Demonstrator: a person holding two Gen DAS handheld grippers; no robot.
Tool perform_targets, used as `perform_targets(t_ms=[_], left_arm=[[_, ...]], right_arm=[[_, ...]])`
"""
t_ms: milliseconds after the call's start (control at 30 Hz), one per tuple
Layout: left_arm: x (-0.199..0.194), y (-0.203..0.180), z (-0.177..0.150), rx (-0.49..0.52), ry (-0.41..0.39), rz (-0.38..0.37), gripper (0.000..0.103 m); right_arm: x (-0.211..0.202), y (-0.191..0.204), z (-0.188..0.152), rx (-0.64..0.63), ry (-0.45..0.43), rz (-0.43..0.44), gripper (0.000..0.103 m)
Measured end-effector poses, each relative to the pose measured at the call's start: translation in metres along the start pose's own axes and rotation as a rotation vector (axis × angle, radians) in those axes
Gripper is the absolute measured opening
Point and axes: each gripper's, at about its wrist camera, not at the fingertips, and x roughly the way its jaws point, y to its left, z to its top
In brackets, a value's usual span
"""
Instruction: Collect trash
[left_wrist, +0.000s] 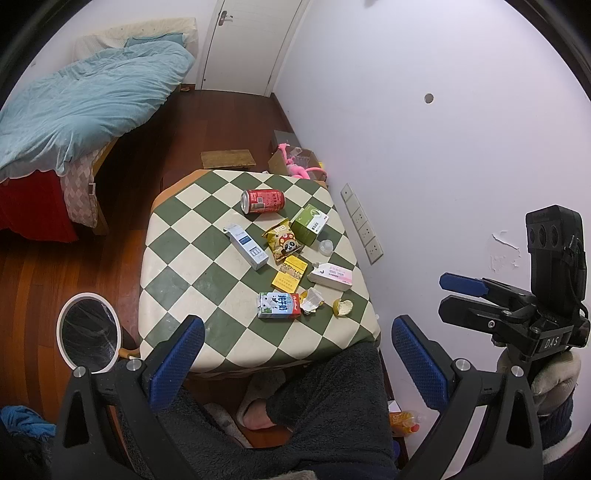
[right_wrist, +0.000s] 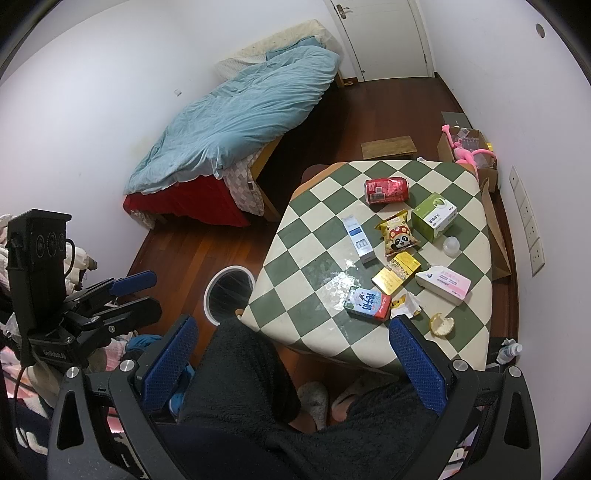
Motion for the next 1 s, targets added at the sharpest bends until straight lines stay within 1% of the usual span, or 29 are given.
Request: perform_targets(t_ms=[467,533,567,600,633,700,767,800,833,900,933,1000], left_arm=[[0.000,0.001,0.000,-0.001,-0.001,0.000,0.103],[0.002,0.000,0.001,-0.002,-0.002,0.008,0.103],[0.006,0.001,0.003,-0.002,-0.008,0.031,0.103],[0.014,0.003,0.005,0.001,-0.025,0.093,0.103],[0.018,0.003,0.005,0.002,-0.028,0.122,0.103],[0.048,0.013,0.005,0.008,-0.048,0.286,0.103],[0.085,0.025,0.004,0.005,-0.031,0.384,0.103],[0.102,0.031,0.002,0.002,-0.009,0.408,0.103],[0.122,0.036,0.000,-0.002,0.019,0.426,0.103],[0.169,0.046,-0.007,-0.006,0.096,0.458,0.103],[0.185,0.049,-0.012,-0.009,0.126,0.457,0.103],[0.211,0.048,-0.021,-0.017,0.173,0.464,0.103]], right_arm=[[0.000,0.000,0.000,0.002,-0.003,0.000,0.103],[0.003,-0.002,0.002,0.024,-0.014,-0.010,0.103],[0.005,-0.004,0.002,0.037,-0.017,-0.019,0.103],[0.011,-0.009,0.002,0.062,-0.022,-0.038,0.103],[0.015,-0.015,0.003,0.086,-0.025,-0.058,0.103],[0.027,-0.037,0.007,0.146,-0.025,-0.107,0.103],[0.048,-0.058,0.004,0.198,-0.013,-0.151,0.103],[0.058,-0.070,0.001,0.216,-0.005,-0.181,0.103],[0.074,-0.087,-0.003,0.237,0.010,-0.235,0.103],[0.097,-0.113,-0.011,0.269,0.030,-0.309,0.103],[0.112,-0.129,-0.015,0.288,0.040,-0.342,0.103],[0.137,-0.158,-0.023,0.330,0.064,-0.382,0.103]])
